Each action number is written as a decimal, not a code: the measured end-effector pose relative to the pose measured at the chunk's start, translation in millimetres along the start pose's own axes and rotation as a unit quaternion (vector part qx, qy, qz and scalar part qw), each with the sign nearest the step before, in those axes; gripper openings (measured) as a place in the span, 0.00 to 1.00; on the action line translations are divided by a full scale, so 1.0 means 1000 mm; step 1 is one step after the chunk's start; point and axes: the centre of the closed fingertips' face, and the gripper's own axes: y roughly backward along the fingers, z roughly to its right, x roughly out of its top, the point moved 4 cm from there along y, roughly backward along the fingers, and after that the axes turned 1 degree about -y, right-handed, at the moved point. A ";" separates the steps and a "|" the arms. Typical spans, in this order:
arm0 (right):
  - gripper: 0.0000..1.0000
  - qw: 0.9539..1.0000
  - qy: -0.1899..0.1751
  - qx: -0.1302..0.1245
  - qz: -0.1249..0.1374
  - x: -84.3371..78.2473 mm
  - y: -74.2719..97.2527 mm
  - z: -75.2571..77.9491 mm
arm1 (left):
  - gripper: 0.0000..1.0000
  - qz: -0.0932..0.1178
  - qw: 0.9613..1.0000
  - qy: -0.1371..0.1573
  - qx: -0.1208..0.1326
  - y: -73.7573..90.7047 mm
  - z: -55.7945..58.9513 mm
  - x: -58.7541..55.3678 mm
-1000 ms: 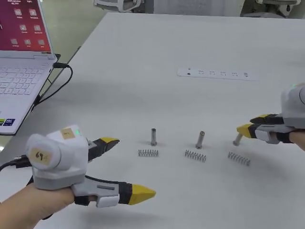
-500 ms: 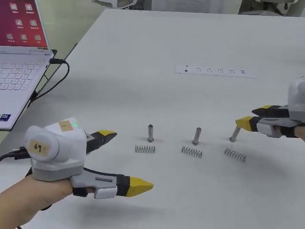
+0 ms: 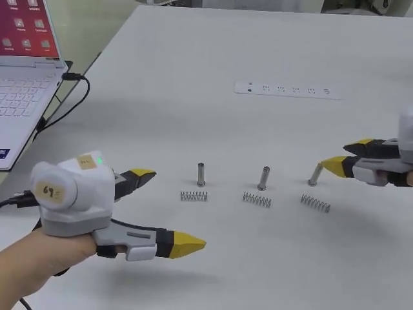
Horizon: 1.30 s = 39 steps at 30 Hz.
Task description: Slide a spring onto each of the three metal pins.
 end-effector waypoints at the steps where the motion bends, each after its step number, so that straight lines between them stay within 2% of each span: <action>1: 0.33 1.000 0.004 0.003 -0.003 -0.002 0.001 -0.001 | 0.97 0.000 1.000 0.000 0.000 0.000 -0.001 0.000; 9: 0.27 0.999 0.018 0.024 -0.023 -0.016 0.002 -0.009 | 0.96 0.001 1.000 -0.001 0.001 -0.001 -0.003 0.002; 15: 0.27 0.998 0.038 0.041 -0.040 -0.025 0.000 -0.016 | 0.96 0.002 1.000 -0.003 0.001 -0.001 -0.003 0.002; 18: 0.27 0.996 0.054 0.051 -0.054 -0.031 -0.001 -0.021 | 0.96 0.001 1.000 -0.003 0.001 -0.001 -0.002 0.002; 28: 0.26 0.990 0.070 0.079 -0.089 -0.046 -0.010 -0.027 | 0.96 -0.002 1.000 -0.003 0.002 0.002 -0.003 0.000; 33: 0.25 0.985 0.084 0.096 -0.118 -0.055 -0.017 -0.029 | 0.96 -0.004 1.000 -0.002 0.001 0.002 -0.002 0.000; 39: 0.24 0.981 0.094 0.103 -0.132 -0.060 -0.023 -0.033 | 0.95 -0.007 1.000 -0.001 0.001 0.003 -0.002 -0.001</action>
